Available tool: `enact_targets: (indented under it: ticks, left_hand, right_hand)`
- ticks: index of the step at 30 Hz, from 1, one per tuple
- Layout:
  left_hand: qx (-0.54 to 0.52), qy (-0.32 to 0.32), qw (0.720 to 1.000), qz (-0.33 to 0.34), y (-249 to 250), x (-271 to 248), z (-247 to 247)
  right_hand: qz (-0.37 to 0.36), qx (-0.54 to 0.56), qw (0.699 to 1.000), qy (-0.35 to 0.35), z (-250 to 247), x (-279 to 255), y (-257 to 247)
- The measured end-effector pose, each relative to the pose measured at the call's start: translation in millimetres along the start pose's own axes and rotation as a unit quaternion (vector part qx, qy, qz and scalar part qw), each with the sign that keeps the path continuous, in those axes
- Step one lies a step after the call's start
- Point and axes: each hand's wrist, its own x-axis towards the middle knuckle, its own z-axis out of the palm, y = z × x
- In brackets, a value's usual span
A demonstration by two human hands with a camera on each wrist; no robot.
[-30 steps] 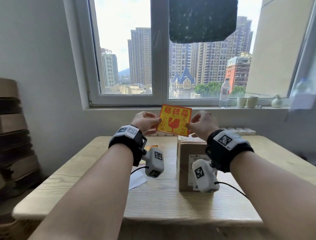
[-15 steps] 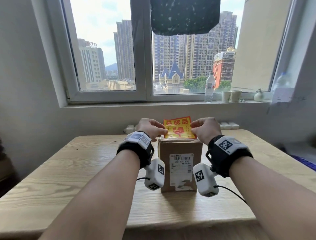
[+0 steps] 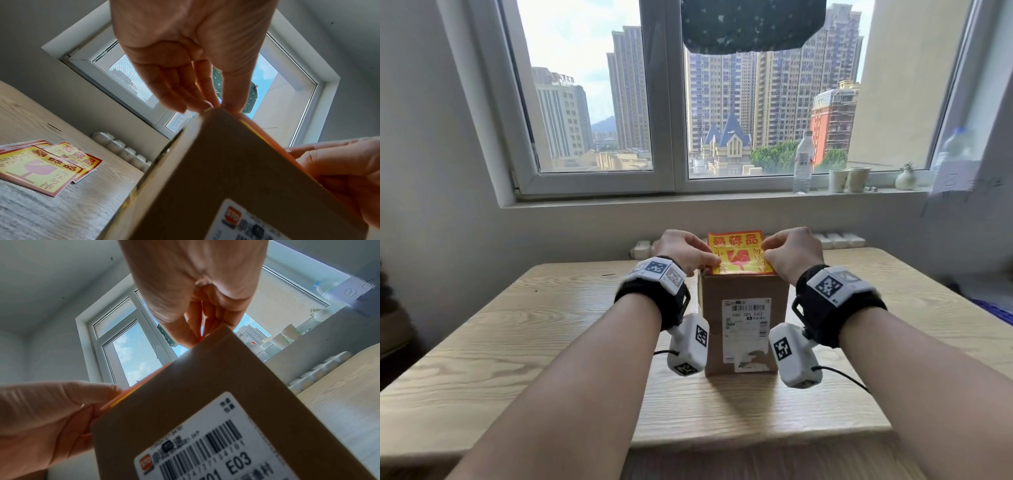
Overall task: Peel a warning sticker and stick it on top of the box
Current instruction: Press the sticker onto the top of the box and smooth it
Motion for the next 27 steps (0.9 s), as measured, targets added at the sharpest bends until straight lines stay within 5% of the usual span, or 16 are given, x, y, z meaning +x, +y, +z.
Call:
enact_targets:
  ticks: [21,27]
  left_hand:
    - [0.148,0.015,0.988,0.05,5,-11,12]
    - [0.142,-0.008,0.99,0.02,0,-13,10]
  right_hand:
    - [-0.062,-0.073,0.994,-0.047,0,-13,-2]
    - [-0.039,-0.084,0.994,-0.051,1,-17,3]
